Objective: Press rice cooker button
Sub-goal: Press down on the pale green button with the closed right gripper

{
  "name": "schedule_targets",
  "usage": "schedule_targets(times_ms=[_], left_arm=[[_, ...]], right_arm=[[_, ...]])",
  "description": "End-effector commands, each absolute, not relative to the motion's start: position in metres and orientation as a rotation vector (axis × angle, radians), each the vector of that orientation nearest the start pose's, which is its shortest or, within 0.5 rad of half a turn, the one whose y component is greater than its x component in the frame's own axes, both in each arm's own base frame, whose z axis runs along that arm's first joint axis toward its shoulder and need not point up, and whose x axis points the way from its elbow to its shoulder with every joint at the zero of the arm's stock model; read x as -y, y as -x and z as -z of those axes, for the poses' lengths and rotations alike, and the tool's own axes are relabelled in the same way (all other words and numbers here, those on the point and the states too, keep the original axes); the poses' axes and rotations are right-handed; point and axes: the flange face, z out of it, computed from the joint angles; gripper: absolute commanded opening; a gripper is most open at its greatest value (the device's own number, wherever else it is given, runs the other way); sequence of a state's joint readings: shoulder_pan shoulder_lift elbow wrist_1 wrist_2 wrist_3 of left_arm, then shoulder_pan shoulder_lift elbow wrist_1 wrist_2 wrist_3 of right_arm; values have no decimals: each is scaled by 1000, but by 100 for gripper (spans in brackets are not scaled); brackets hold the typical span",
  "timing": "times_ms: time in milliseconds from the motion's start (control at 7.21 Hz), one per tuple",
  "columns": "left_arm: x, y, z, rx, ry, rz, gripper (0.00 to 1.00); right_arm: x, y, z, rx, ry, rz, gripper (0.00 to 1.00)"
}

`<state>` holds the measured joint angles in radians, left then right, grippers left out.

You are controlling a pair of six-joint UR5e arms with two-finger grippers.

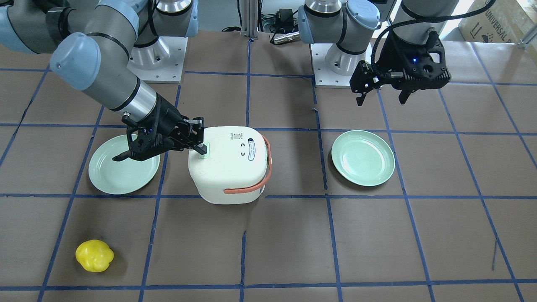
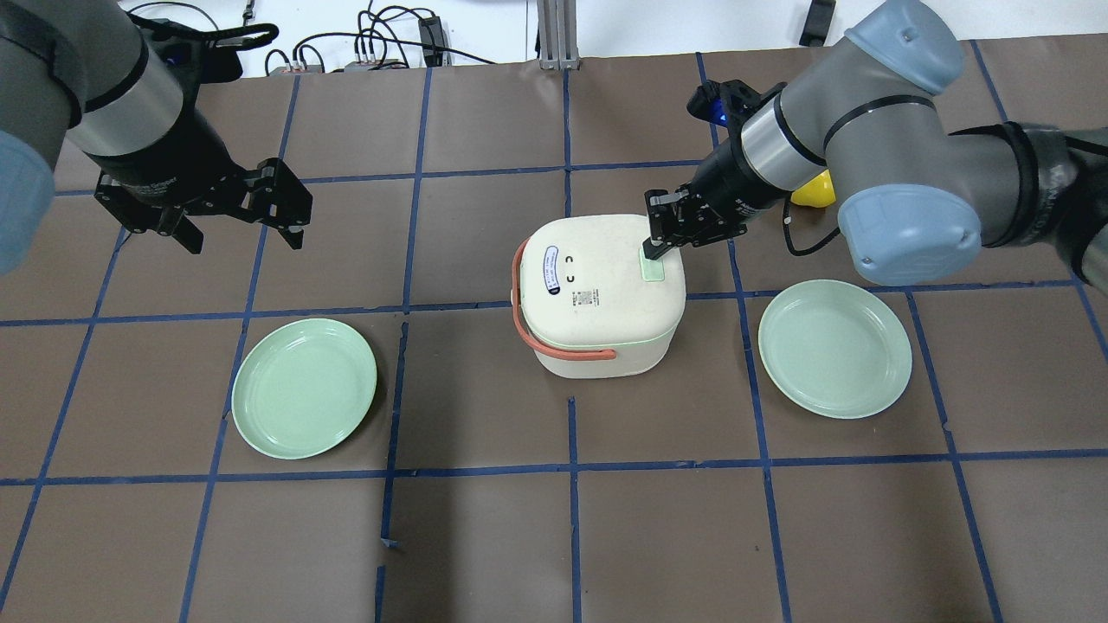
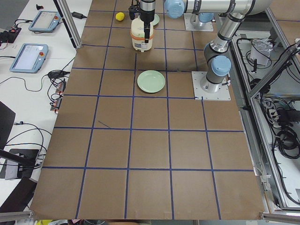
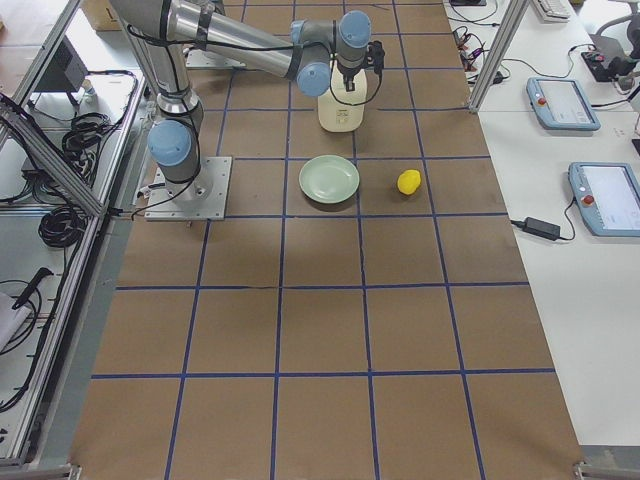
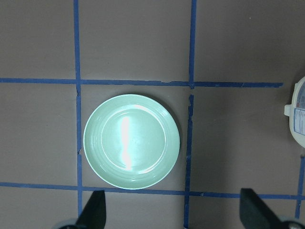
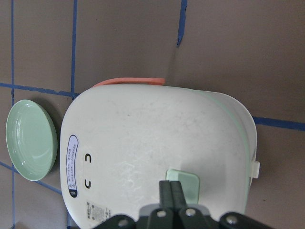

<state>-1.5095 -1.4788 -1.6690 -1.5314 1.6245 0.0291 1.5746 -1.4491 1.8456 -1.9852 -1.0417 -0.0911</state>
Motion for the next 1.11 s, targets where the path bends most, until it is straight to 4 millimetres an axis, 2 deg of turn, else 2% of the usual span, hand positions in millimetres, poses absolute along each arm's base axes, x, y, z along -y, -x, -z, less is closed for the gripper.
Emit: schedule_targets(times_ms=[0,277,970], left_arm=[[463,100,-487,-3086,51,48,100],[463,100,-487,-3086,51,46,100],[463,100,-487,-3086,51,48,100]], right_arm=[[514,-185,-347,-2611,133,51,6],[515,-186,-341,-2611,143,39,6],[516,-186,-341,-2609,143,39,6]])
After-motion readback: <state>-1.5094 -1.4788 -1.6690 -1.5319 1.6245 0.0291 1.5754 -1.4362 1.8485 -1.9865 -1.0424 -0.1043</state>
